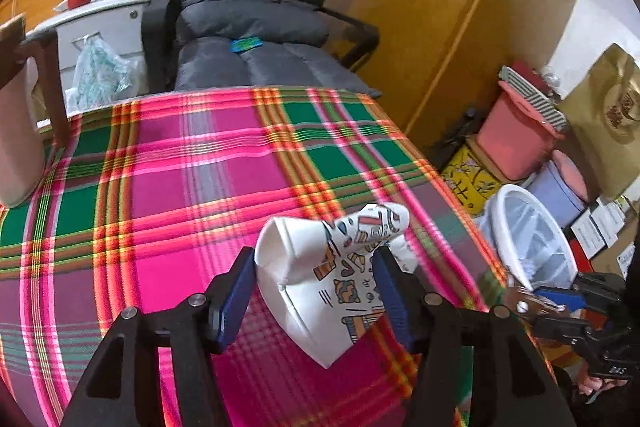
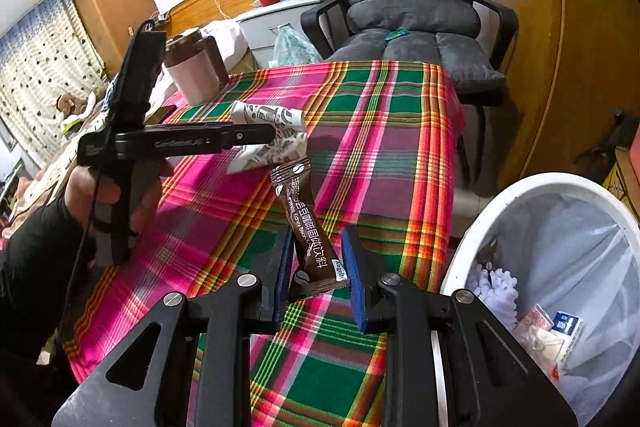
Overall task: Collect trash
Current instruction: 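Carry the wrapper and paper cup over the bin and open both tools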
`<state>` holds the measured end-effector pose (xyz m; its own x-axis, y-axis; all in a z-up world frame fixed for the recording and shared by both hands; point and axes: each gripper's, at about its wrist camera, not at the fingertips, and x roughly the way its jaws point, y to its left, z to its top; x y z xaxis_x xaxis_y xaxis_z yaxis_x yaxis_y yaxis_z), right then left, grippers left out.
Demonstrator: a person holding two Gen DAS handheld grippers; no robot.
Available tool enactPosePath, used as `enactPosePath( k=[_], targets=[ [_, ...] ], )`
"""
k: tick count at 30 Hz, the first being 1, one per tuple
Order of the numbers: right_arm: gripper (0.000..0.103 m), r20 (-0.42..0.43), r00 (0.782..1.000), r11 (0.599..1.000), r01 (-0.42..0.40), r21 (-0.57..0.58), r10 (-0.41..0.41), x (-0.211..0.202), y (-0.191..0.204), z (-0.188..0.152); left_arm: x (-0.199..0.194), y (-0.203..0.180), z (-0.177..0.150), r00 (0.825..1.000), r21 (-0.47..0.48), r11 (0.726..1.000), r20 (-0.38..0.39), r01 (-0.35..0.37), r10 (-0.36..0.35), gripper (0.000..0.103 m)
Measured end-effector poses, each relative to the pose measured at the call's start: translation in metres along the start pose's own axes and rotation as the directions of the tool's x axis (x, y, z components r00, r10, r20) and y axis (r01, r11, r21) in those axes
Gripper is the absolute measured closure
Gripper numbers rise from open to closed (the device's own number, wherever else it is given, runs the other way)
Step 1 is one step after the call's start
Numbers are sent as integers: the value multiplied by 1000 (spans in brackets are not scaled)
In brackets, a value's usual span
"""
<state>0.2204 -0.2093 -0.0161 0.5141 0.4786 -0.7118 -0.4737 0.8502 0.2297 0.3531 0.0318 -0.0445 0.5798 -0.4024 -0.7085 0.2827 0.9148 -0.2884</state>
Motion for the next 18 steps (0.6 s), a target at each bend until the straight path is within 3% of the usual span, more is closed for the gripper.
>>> enactPosePath(
  k=[4, 6, 18],
  targets=[
    [75, 8, 1000, 1000, 7, 7, -7, -3, -1, -1, -3, -12, -3, 1000, 9, 1000, -1, 16, -16, 73],
    [75, 13, 1000, 1000, 11, 13, -11, -5, -2, -2, -3, -19, -7, 1000, 16, 1000, -5, 17, -17, 79],
    [76, 26, 999, 999, 27, 47, -28, -13, -6, -8, -18, -53, -21, 1000, 54, 999, 30, 1, -2, 87]
  ],
)
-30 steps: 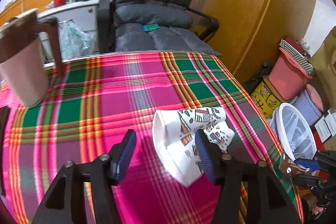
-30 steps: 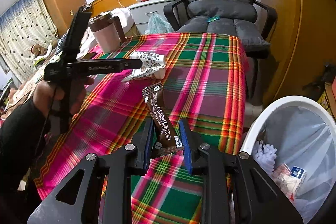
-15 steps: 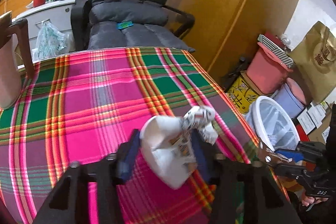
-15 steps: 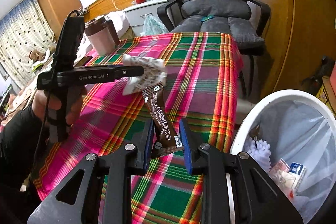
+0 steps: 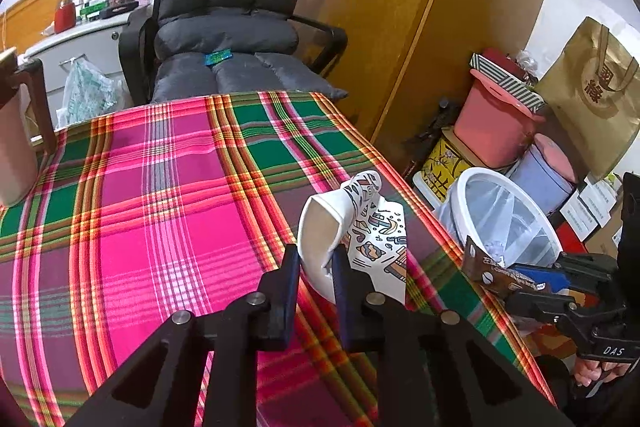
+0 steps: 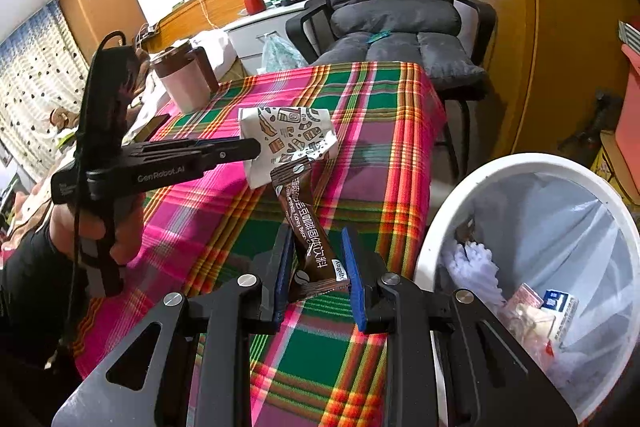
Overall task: Collect trash
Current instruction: 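Carry the wrapper and paper cup over the bin and open both tools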
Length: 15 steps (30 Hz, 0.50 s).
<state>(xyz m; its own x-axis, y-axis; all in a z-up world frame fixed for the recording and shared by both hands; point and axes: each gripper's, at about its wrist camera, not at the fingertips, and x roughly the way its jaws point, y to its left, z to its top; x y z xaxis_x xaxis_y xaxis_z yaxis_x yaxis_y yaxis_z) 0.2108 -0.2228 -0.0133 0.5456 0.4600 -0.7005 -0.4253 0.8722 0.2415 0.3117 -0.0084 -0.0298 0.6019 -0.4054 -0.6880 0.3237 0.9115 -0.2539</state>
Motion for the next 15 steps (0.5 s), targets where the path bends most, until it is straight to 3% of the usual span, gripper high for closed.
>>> enactPosePath(
  k=[15],
  targets=[
    [75, 60, 998, 999, 33, 30, -34, -37, 4, -15, -66, -39, -28, 991, -67, 990, 50, -123, 126, 87]
  ],
)
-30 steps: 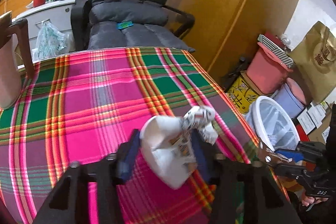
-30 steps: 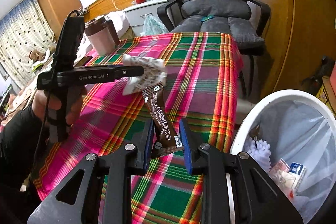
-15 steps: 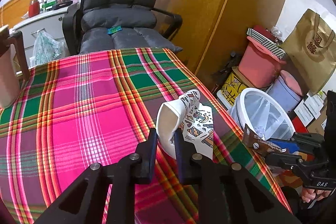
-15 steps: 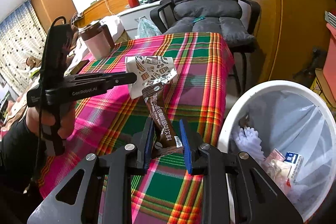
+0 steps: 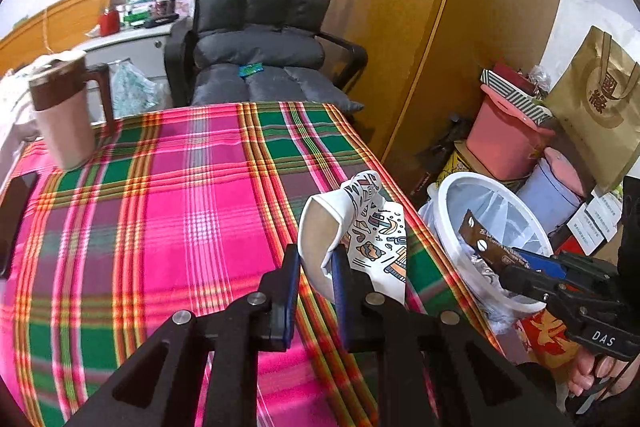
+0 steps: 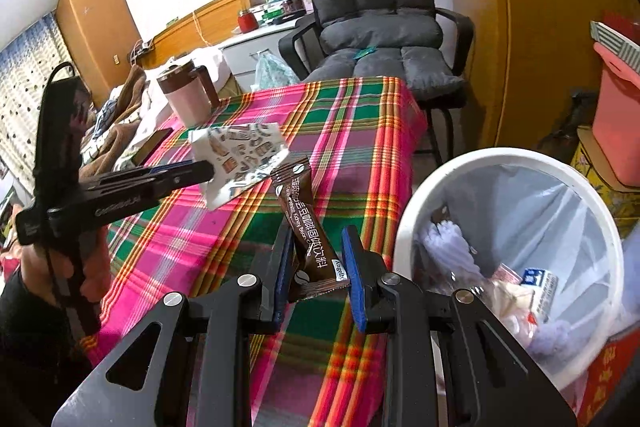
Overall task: Collect trash
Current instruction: 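Carry the wrapper and paper cup over the bin and open both tools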
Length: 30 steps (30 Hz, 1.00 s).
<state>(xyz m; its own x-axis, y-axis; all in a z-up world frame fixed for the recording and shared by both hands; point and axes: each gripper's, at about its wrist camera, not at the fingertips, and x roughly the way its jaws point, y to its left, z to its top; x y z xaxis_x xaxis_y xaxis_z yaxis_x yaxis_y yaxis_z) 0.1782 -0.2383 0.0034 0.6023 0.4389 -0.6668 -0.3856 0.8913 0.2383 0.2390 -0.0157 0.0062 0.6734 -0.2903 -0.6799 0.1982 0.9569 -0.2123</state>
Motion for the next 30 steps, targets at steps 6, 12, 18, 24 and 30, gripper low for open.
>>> enactPosePath(
  k=[6, 12, 18, 24, 30],
  targets=[
    [76, 26, 999, 1000, 19, 24, -20, -20, -3, -8, -25, -22, -15, 1000, -15, 1000, 16, -9, 10, 87],
    [76, 50, 998, 999, 32, 42, -34, -36, -6, -15, -43, -44, -24, 999, -14, 1000, 35, -6, 6, 87],
    [75, 70, 996, 997, 47, 54, -50, -46, -10, -17, -49, -62, -29, 999, -4, 1000, 36, 18, -18, 87],
    [75, 86, 994, 995, 67, 75, -74, -54, -20, -21, -45, -83, -31, 999, 21, 999, 28, 43, -44, 87],
    [75, 91, 990, 989, 96, 109, -106, -61, -34, -27, -36, -103, -27, 997, 50, 996, 20, 76, -77, 87]
  ],
)
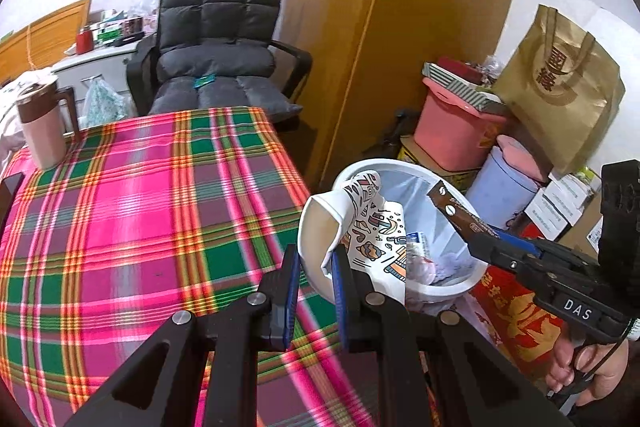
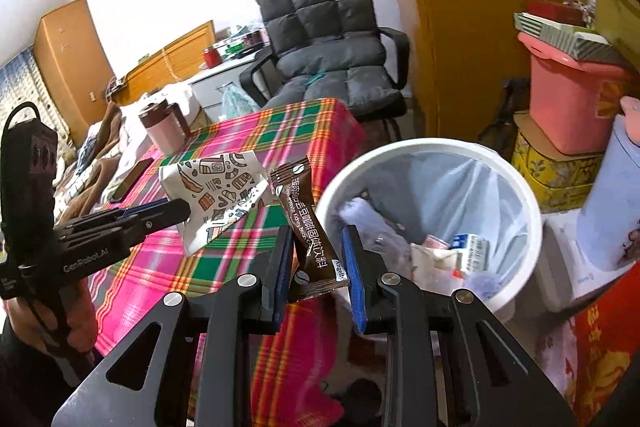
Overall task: Collect trash
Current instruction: 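Carry the wrapper and paper cup over the bin and open both tools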
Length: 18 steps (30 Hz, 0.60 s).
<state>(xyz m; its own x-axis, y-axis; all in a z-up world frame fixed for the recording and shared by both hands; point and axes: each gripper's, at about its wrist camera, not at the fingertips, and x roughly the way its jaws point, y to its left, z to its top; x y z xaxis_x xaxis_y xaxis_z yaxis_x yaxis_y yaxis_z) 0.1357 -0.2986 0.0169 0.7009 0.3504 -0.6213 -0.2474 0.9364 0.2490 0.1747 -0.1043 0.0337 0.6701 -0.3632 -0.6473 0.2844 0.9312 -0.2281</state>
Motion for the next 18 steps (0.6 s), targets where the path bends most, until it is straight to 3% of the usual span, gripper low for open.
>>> enactPosePath(
  k=[18],
  targets=[
    [75, -18, 996, 991, 88, 96, -87, -2, -50, -7, 54, -51, 11, 994, 66, 994, -62, 91, -87, 87]
  ],
)
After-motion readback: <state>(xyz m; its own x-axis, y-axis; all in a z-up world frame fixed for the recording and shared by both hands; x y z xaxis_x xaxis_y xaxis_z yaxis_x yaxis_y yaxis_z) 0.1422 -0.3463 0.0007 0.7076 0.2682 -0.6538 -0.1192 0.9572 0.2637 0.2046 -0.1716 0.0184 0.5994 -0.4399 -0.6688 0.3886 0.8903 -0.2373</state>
